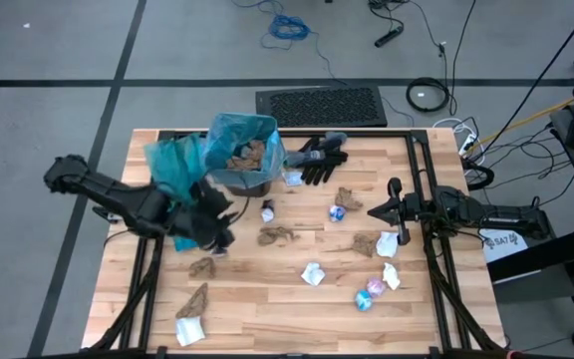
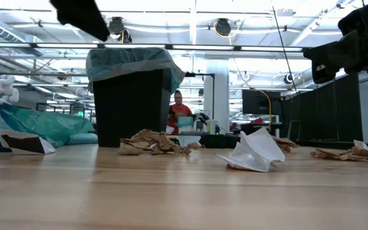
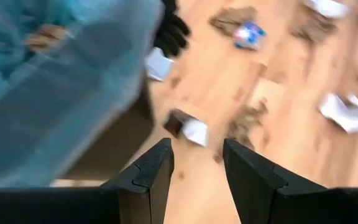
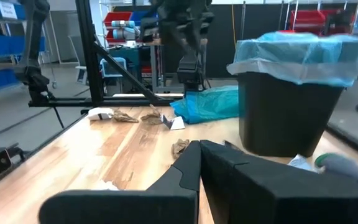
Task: Place trash/remove bag and relplace
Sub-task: Put the brown napkin into the trash bin
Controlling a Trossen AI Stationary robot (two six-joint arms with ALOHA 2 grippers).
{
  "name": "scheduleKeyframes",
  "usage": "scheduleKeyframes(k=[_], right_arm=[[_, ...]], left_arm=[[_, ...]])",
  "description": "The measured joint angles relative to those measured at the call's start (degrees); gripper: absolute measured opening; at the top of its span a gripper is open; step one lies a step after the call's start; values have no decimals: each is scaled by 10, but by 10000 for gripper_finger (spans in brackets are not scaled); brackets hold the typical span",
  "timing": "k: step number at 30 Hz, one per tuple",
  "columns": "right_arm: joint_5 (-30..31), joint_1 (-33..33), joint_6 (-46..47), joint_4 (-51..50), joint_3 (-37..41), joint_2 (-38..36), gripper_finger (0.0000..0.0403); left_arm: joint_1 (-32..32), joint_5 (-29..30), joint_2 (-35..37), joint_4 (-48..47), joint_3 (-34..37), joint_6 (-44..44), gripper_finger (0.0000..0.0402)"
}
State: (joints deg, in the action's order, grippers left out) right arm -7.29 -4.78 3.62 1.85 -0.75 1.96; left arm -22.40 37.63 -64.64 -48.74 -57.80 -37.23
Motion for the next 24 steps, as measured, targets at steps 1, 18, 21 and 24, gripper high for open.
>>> scheduleKeyframes(k=[1, 18, 21, 24], right_arm=[[0, 0, 22, 0, 0, 0, 0], [0, 0, 188, 0, 0, 0, 0], [0, 0, 201, 0, 0, 0, 0], [0, 0, 210, 0, 0, 0, 0]], left_arm=[[-10, 1, 1, 0, 8, -7, 146], [-57, -159, -82, -3, 14, -187, 137], [-78, -188, -83, -40, 14, -300, 134], [-104, -192, -87, -80, 14, -400, 134]])
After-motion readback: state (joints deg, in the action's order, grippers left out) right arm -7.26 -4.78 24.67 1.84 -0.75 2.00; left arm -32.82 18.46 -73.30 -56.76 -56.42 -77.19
